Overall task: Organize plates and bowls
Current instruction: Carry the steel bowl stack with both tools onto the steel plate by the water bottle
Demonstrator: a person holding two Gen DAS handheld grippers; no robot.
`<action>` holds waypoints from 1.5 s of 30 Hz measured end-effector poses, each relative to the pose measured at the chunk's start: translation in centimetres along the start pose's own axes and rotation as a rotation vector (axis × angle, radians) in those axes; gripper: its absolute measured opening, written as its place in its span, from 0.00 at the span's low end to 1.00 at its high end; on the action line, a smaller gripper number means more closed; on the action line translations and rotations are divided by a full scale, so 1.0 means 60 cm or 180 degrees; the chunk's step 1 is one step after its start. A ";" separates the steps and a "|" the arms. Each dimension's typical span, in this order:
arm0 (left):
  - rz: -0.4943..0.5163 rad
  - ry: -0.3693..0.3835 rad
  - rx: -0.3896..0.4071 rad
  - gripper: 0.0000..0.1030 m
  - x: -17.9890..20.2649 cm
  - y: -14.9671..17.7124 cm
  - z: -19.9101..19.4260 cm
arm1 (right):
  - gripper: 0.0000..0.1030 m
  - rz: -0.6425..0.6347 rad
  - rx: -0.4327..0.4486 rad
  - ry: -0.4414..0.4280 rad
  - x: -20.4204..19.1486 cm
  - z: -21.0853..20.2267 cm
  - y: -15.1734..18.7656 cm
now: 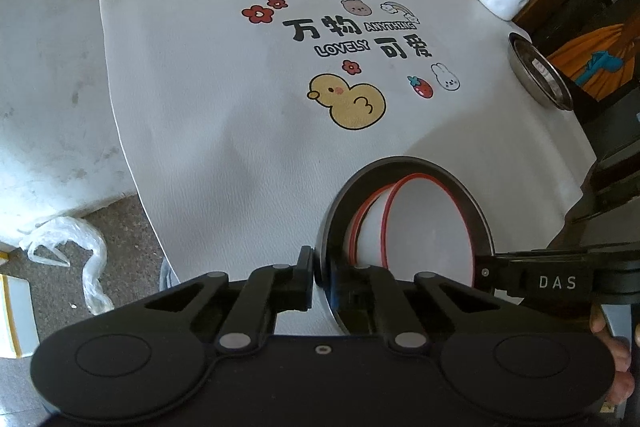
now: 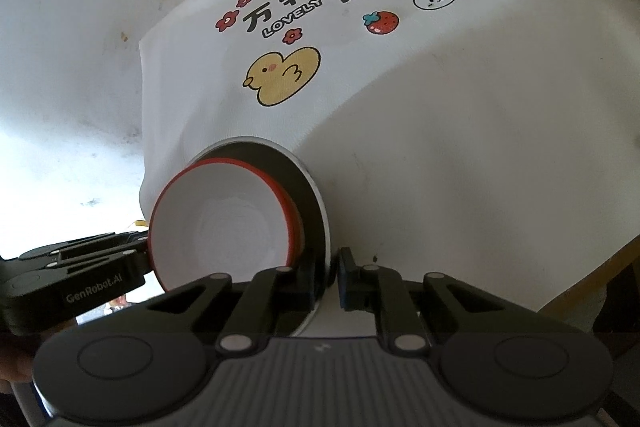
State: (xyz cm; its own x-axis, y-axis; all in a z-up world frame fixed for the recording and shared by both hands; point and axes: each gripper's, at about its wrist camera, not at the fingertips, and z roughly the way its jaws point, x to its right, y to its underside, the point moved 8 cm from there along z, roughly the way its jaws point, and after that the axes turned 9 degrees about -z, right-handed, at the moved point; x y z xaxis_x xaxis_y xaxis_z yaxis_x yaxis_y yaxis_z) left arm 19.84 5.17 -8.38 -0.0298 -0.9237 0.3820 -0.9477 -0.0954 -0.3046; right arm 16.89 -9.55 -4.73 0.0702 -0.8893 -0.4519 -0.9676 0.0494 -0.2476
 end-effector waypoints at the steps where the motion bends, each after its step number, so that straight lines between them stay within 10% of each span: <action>1: 0.0002 -0.0005 0.0000 0.05 0.001 0.001 0.000 | 0.13 0.0015 -0.0010 -0.0005 0.000 0.000 0.001; 20: 0.0209 0.0107 -0.0017 0.05 0.086 -0.027 0.015 | 0.13 0.0214 0.0154 0.0047 0.068 -0.061 -0.019; 45: 0.0609 0.0529 -0.0053 0.05 0.408 -0.174 0.173 | 0.13 0.0793 0.0668 0.0280 0.398 -0.177 -0.160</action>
State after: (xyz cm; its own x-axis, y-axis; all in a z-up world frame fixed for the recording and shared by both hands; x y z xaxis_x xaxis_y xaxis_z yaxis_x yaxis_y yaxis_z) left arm 32.27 -20.29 -4.89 -0.2596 -0.8504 0.4575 -0.9249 0.0827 -0.3711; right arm 25.30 -36.06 -4.02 -0.1921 -0.8736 -0.4472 -0.8807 0.3545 -0.3141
